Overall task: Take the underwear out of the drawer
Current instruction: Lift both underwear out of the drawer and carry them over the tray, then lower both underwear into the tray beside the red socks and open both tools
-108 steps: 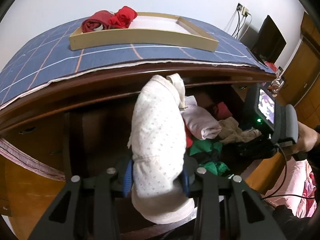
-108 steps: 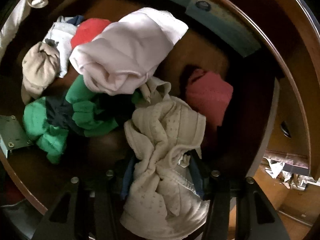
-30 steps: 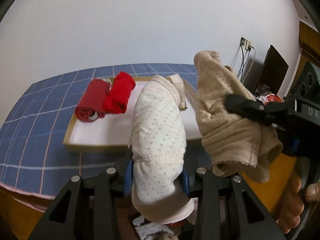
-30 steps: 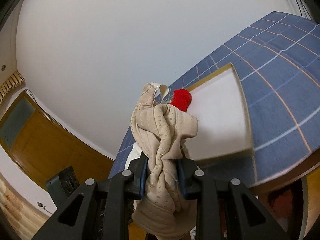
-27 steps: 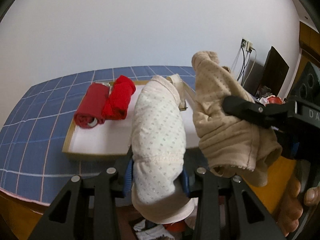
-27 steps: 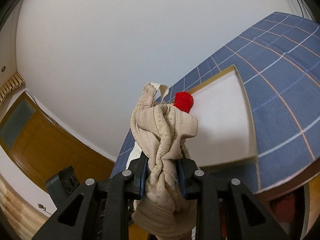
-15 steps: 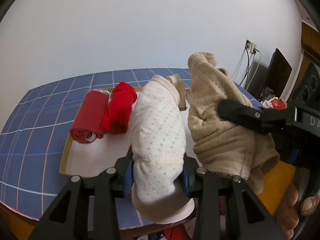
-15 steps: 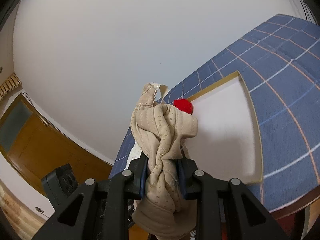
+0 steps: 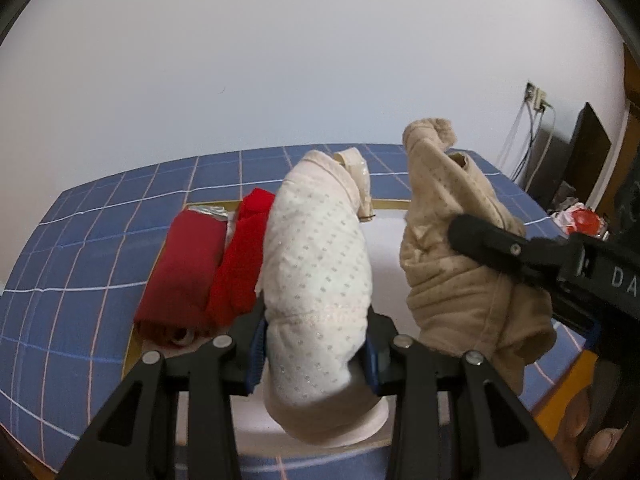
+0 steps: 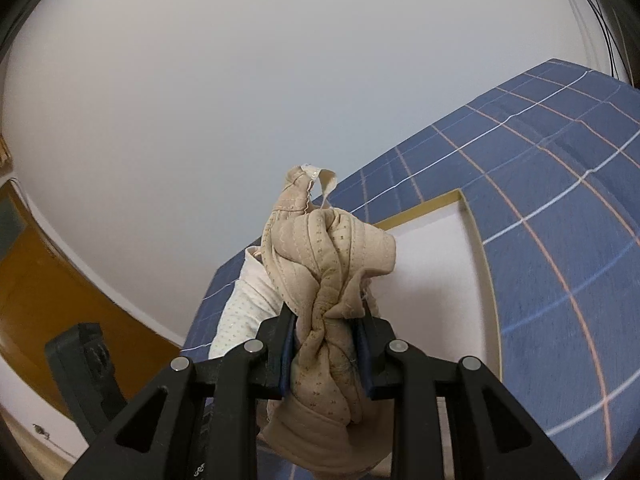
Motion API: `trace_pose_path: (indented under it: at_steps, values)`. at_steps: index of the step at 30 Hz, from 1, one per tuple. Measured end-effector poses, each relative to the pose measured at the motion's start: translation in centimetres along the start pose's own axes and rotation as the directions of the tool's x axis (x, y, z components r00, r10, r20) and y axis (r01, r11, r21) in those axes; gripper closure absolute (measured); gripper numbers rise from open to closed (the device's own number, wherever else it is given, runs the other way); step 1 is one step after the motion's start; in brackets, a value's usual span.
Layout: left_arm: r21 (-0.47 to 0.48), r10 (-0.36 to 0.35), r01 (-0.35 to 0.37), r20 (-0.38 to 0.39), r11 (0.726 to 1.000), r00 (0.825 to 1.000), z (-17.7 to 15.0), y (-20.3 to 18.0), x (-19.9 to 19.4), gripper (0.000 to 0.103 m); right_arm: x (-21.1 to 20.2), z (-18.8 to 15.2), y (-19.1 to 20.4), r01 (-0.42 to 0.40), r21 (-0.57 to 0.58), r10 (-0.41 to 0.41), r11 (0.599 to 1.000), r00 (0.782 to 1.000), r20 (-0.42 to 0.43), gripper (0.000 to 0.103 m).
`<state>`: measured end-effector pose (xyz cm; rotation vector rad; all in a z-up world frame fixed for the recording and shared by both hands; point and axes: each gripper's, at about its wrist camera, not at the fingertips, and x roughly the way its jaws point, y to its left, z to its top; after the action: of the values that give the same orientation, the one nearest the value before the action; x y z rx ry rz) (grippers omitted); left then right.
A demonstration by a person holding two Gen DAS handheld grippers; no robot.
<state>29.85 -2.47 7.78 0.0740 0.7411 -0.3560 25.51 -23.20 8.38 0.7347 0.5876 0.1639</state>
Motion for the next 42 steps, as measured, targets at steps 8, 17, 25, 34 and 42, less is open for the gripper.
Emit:
trace_pose_path:
  at_steps: [8, 17, 25, 34, 42]
  values:
    - [0.028, 0.024, -0.022, -0.066, 0.999, 0.998, 1.2, -0.6, 3.7, 0.066, 3.9, 2.4, -1.0, 0.082, -0.003, -0.082, 0.997, 0.997, -0.006, 0.075]
    - [0.029, 0.04, -0.037, -0.104, 0.999, 0.994, 1.7, -1.2, 6.1, 0.065, 8.8, 3.3, -2.1, 0.179, -0.01, -0.179, 0.984, 0.978, -0.107, 0.075]
    - [0.048, 0.048, -0.042, -0.124, 0.998, 0.991, 1.2, -1.5, 7.8, 0.064, 11.3, 3.1, -3.3, 0.18, -0.005, -0.178, 0.984, 0.972, -0.151, 0.075]
    - [0.019, 0.06, -0.057, -0.176, 0.998, 0.983, 1.3, -1.2, 9.2, 0.04, 13.2, 3.4, -3.7, 0.07, -0.009, -0.07, 0.998, 0.977, -0.204, 0.05]
    - [0.005, 0.112, -0.112, -0.036, 0.994, 0.993, 1.7, -1.6, 4.0, 0.003, 8.0, 3.8, -2.8, -0.086, 0.062, 0.092, 0.994, 0.99, -0.103, 0.042]
